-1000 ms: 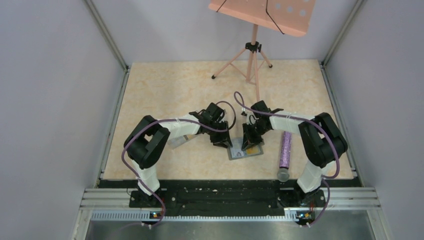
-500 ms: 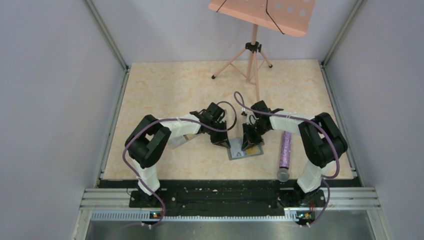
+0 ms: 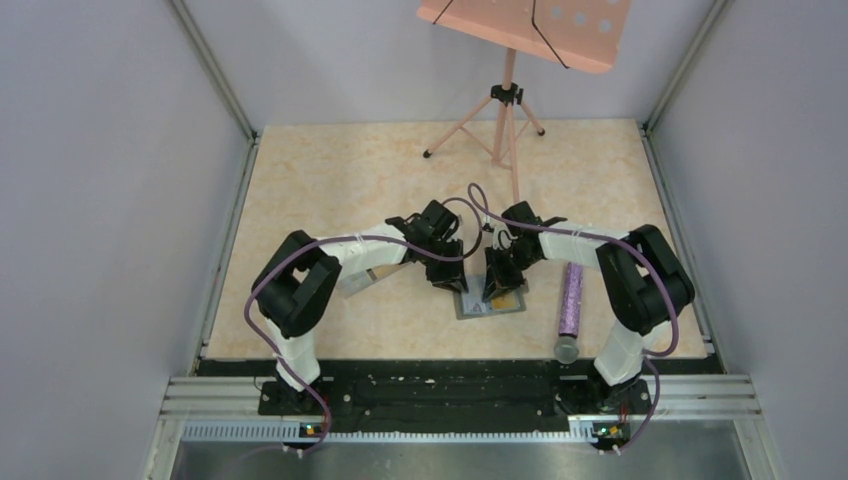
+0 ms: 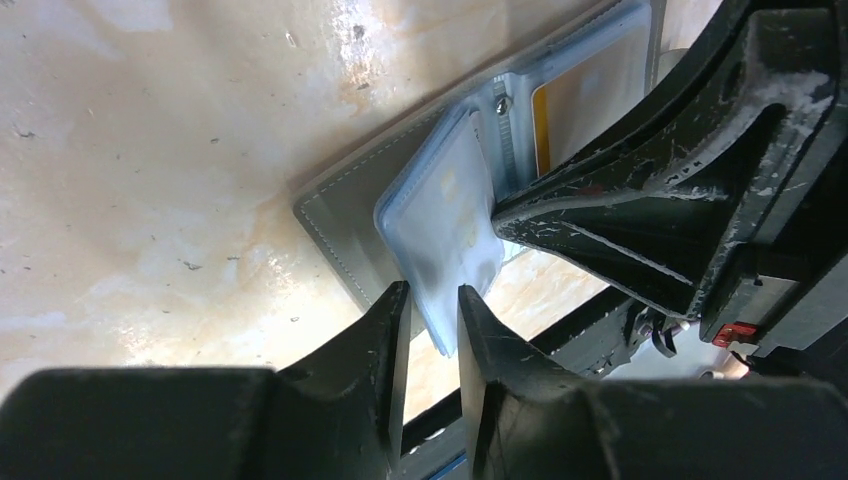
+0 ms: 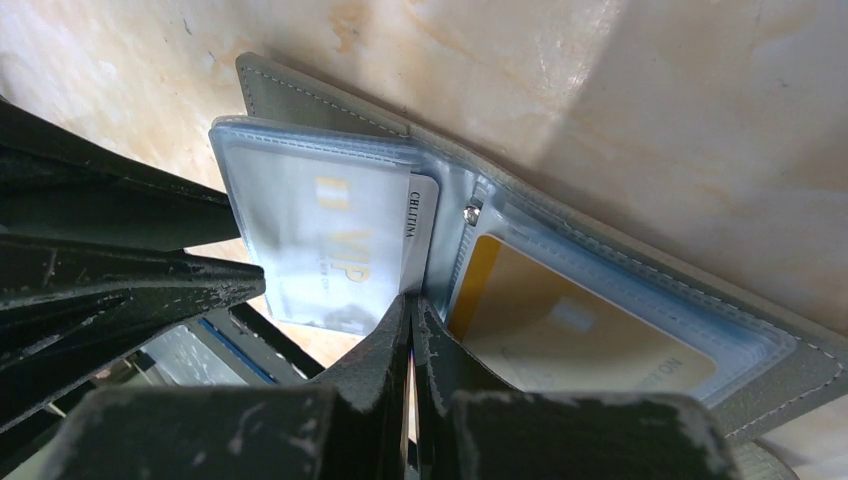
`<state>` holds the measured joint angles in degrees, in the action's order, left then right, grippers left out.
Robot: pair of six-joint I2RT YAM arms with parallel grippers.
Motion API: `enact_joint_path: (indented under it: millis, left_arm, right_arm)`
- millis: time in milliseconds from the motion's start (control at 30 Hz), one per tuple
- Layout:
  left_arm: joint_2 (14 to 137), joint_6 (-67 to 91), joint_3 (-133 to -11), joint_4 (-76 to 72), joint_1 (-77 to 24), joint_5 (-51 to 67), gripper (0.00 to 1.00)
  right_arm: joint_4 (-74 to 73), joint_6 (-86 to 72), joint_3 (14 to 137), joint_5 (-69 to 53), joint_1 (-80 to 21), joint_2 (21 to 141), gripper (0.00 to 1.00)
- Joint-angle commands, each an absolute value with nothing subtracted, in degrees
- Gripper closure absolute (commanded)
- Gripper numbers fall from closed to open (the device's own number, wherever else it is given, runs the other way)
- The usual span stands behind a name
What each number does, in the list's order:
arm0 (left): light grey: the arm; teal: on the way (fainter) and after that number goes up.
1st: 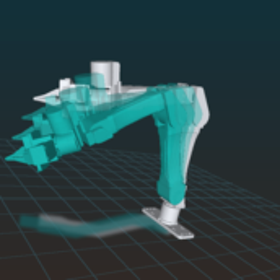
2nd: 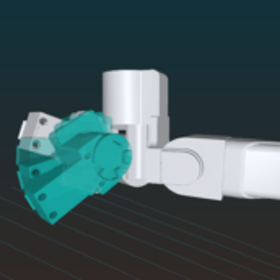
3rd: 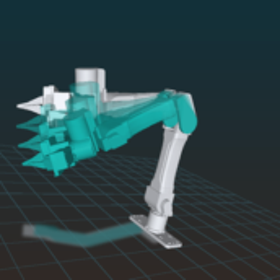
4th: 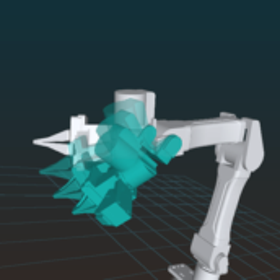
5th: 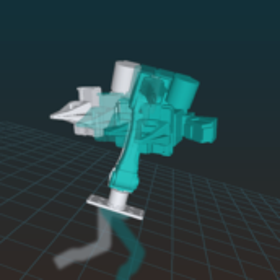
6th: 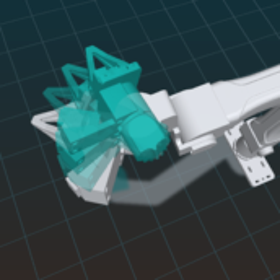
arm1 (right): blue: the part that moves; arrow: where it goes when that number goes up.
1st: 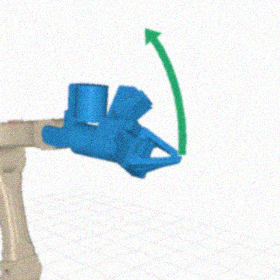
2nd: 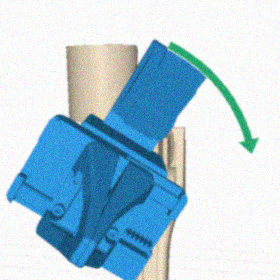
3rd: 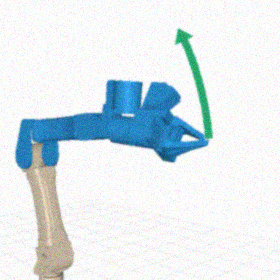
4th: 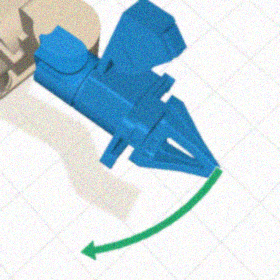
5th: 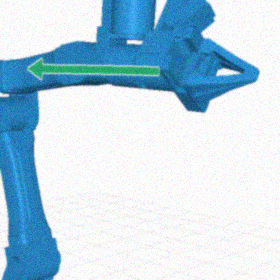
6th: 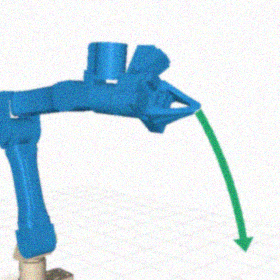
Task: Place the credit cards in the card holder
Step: Insert the credit card into the card holder.
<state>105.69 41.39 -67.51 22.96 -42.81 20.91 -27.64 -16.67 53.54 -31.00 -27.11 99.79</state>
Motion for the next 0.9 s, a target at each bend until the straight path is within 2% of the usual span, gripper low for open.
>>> enact_joint_path:
  millis: [0,167,333,433,867]
  left_arm:
    - [106.08,39.56,-70.62,24.86,-43.56,19.37,0.71]
    - [106.6,38.26,-72.82,28.29,-44.14,16.89,0.74]
    - [107.23,36.34,-75.06,32.68,-44.8,13.49,0.64]
    - [107.44,35.86,-75.41,33.63,-44.93,12.65,0.61]
    - [110.65,35.64,-76.41,32.8,-44.92,15.45,0.64]
  right_arm:
    - [-26.64,-16.65,53.96,-31.32,-27.36,100.65,1.0]
    - [-26.34,-17.27,54.19,-32.35,-27.33,100.59,1.0]
    - [-25.91,-17.99,54.57,-33.27,-27.33,100.45,1.0]
    - [-25.7,-18.15,54.55,-33.52,-27.34,100.49,1.0]
    - [-25.23,-18.53,53.79,-33.66,-27.36,100.72,1.0]
